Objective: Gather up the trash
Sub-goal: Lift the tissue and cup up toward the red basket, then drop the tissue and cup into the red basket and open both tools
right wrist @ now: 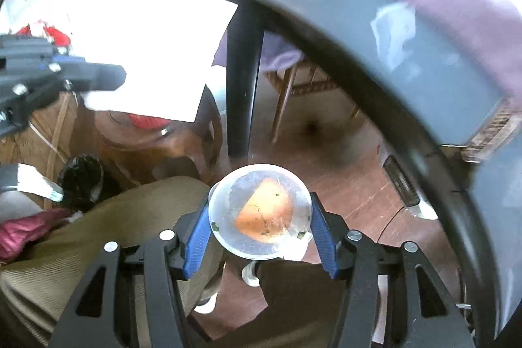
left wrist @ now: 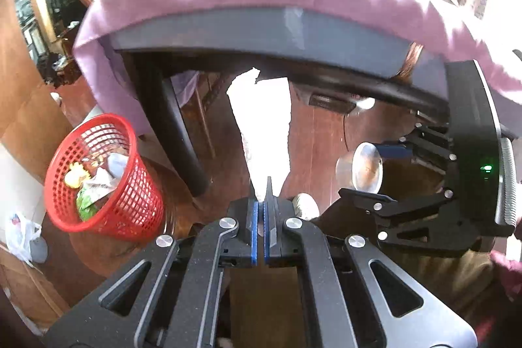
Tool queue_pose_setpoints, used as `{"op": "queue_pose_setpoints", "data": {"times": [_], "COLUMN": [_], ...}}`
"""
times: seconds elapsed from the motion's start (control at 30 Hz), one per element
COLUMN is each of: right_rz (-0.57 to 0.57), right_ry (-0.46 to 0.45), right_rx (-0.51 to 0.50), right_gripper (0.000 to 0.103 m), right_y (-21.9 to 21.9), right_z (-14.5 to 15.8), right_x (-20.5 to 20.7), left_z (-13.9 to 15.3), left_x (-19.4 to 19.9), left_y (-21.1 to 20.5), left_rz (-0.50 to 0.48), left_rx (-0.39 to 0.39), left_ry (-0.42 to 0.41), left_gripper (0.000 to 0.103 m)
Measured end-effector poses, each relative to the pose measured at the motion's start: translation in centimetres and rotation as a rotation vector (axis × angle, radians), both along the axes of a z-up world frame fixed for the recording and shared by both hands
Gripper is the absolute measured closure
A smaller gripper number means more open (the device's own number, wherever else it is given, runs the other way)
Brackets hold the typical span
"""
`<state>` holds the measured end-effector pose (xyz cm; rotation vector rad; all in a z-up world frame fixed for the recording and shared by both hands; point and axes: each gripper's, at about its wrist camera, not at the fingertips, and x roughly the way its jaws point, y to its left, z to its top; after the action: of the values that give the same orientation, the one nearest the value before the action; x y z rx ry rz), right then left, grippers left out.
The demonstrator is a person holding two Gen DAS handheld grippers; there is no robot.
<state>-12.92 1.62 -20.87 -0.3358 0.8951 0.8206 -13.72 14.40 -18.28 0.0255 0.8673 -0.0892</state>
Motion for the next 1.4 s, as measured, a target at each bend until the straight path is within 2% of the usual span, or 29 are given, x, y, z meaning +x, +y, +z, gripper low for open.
{"op": "queue_pose_setpoints", "data": {"times": [0.23, 0.4, 0.5, 0.67, 0.8, 0.9, 1.07, 1.17, 1.23, 1.27, 1.33, 1.4], "right_rz": [-0.029, -0.018, 0.006, 0.049, 0.074, 0.089, 0.103, 0.105, 0.105, 0.105, 0.104, 0.104], "right_ry": [-0.097, -0.124, -0.126, -0.113, -0.1, -0.061, -0.013, 0.018, 0.033, 0.038, 0.044, 0.051], "right_rx": [0.121, 0.197, 0.241, 0.312, 0.341, 0.349, 0.326, 0.299, 0.283, 0.276, 0.272, 0.274], "right_gripper": [0.047, 0.047, 0.047, 0.047, 0.047, 0.047, 0.047, 0.047, 0.047, 0.047, 0.047, 0.047], "right_y": [-3.0, -3.0, -2.2, 0.7, 4.6, 7.6, 11.7, 12.9, 13.5, 13.8, 14.3, 14.9], "right_z": [5.5, 9.0, 11.2, 14.4, 16.2, 16.2, 15.0, 13.5, 12.7, 12.5, 12.3, 12.4], "right_x": [-2.3, -2.6, -1.9, 0.3, 2.0, 3.3, 4.1, 4.2, 4.2, 4.3, 4.4, 4.5], "left_z": [4.7, 7.9, 9.1, 9.9, 9.2, 7.7, 2.0, -1.2, -2.2, -2.3, -1.7, -0.4], "left_x": [-4.0, -5.4, -5.8, -4.8, -3.4, -1.9, 0.9, 2.3, 2.4, 2.1, 1.4, 0.3], "left_y": [0.4, 2.3, 4.8, 10.4, 14.0, 16.4, 19.8, 21.7, 22.4, 22.7, 22.8, 22.9], "left_rz": [0.087, 0.162, 0.229, 0.368, 0.452, 0.502, 0.56, 0.613, 0.658, 0.676, 0.703, 0.769], "left_rx": [-0.01, 0.015, 0.026, -0.002, -0.053, -0.117, -0.22, -0.266, -0.294, -0.308, -0.293, -0.222], "left_ry": [-0.125, -0.197, -0.224, -0.225, -0.212, -0.181, -0.059, 0.003, 0.023, 0.018, -0.003, -0.029], "left_gripper": [0.1, 0.1, 0.1, 0.1, 0.1, 0.1, 0.098, 0.087, 0.055, 0.049, 0.036, 0.027]}}
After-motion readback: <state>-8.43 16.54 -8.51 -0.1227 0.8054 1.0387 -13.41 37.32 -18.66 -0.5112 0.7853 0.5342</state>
